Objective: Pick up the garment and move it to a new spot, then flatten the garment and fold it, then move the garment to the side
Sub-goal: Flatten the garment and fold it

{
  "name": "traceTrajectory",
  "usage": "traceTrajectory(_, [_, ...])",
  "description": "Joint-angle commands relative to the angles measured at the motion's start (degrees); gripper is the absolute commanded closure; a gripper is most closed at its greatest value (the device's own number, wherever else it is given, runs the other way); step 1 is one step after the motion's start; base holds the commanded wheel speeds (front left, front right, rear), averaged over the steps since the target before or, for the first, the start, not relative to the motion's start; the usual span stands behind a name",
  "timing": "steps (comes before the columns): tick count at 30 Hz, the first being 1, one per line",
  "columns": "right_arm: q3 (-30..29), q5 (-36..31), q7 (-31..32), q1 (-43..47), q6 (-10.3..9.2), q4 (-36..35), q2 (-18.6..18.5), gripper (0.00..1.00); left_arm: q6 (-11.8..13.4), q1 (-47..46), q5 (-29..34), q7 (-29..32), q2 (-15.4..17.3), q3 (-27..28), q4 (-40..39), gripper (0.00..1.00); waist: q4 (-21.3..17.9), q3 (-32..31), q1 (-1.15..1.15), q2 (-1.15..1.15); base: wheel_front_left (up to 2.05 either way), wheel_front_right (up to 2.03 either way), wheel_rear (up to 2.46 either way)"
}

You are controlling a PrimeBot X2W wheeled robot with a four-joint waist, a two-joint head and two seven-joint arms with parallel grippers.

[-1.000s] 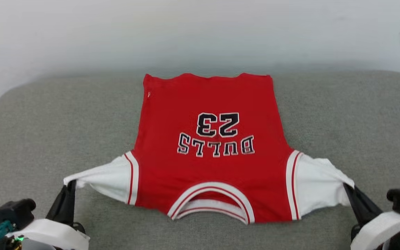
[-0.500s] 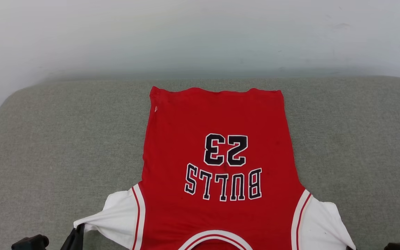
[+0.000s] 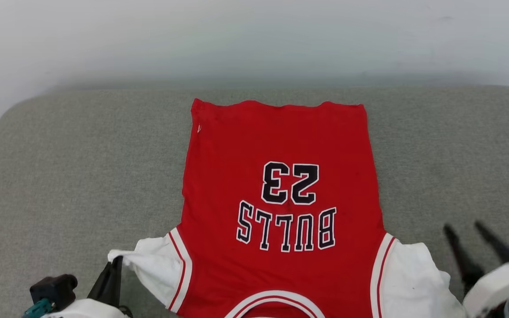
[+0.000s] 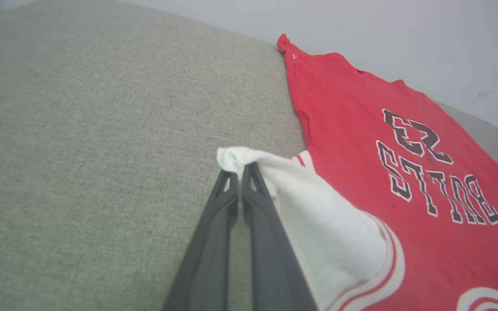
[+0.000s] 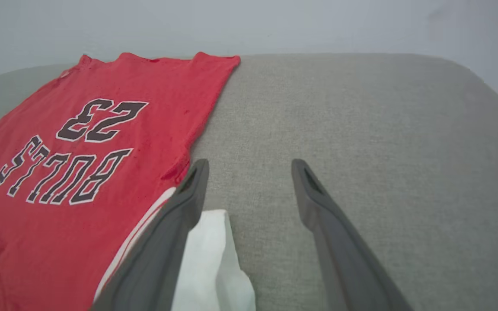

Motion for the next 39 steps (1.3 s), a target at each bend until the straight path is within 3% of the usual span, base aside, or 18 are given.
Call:
traceTrajectory(1, [-0.9,-0.4,0.0,-2.5,-0.06,-1.4,-0.8,0.0,0.0,-0.8,0.5,-0.3,-0.4,0.2,-0.5,1.0,0.6,0.9,0.0,0.0,0.0,0.0,0.0])
traceTrajectory(10, [-5.5,-0.2,8.8,-22.9,-0.05,-8.5,-5.8,0.0,0.3,-5.0,3.9,-0.4,-1.9,0.6,-7.3,1.0,4.7,8.8,0.0,0.0,0.0,0.0,0.0])
traceTrajectory(11, [-3.3,0.3,16.4,-30.6,-0.05,-7.3,-7.6,0.0,-0.1,-6.6,5.0,-0.4,-2.7,1.0,-9.1,1.0,6.2,12.0,0.0,0.0,0.0,0.0,0.0])
traceTrajectory(14, [0.0,-0.2,25.5,-37.9,-0.06,-5.5,-10.0,0.0,-0.7,-8.0,6.6,-0.4,-3.4,1.0,-10.4,1.0,7.8,15.1,0.0,0.0,0.0,0.0,0.0])
traceTrajectory(25, [4.5,-0.6,58.0,-57.9,-0.06,9.0,-9.7,0.0,-3.8,-13.4,10.2,-0.4,-6.6,1.8,-12.7,1.0,12.2,25.0,0.0,0.0,0.0,0.0,0.0])
traceTrajectory(31, [4.6,-5.2,64.5,-64.5,-0.06,13.2,-9.2,0.0,-5.2,-15.7,11.8,-0.4,-8.1,2.0,-12.6,1.0,14.0,29.4,0.0,0.0,0.0,0.0,0.0])
traceTrajectory(39, [3.2,-8.4,64.3,-64.7,-0.05,17.1,-6.5,0.0,-6.8,-18.1,13.4,-0.4,-10.2,2.6,-12.6,1.0,15.4,33.6,0.0,0.0,0.0,0.0,0.0])
